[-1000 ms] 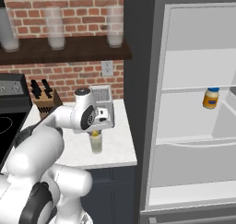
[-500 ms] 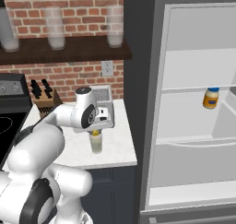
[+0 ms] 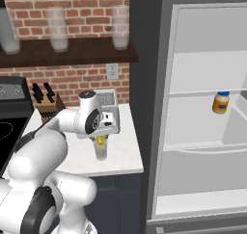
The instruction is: Grab a lemon wedge from the fridge and one ice cube from the ice bowl, and put them in the glass of lemonade.
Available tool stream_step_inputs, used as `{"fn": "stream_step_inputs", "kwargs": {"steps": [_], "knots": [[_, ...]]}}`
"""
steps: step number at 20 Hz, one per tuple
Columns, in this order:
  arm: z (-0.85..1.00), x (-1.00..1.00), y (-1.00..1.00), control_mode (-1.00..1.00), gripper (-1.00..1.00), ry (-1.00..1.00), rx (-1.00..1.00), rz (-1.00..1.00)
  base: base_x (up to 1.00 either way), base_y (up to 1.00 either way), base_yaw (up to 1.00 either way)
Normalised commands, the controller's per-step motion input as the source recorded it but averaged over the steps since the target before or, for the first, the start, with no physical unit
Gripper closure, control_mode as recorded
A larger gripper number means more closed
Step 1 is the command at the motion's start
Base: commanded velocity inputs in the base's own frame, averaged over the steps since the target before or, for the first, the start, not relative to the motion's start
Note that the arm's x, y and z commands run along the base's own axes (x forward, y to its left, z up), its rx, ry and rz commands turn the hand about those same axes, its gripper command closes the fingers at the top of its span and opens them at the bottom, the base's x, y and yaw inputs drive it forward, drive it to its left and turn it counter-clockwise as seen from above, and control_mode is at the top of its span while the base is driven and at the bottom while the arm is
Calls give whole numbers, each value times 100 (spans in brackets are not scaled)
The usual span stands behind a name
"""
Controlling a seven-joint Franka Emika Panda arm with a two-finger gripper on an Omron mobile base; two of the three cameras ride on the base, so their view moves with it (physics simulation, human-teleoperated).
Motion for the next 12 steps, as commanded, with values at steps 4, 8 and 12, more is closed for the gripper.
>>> {"fn": "stream_step_inputs", "kwargs": {"steps": [4,8,12], "knots": [[0,0,0,-100,-100,0,0,0,0,0,0],[0,0,0,-100,-100,0,0,0,0,0,0],[8,0,0,-100,-100,0,1,0,0,0,0]]}}
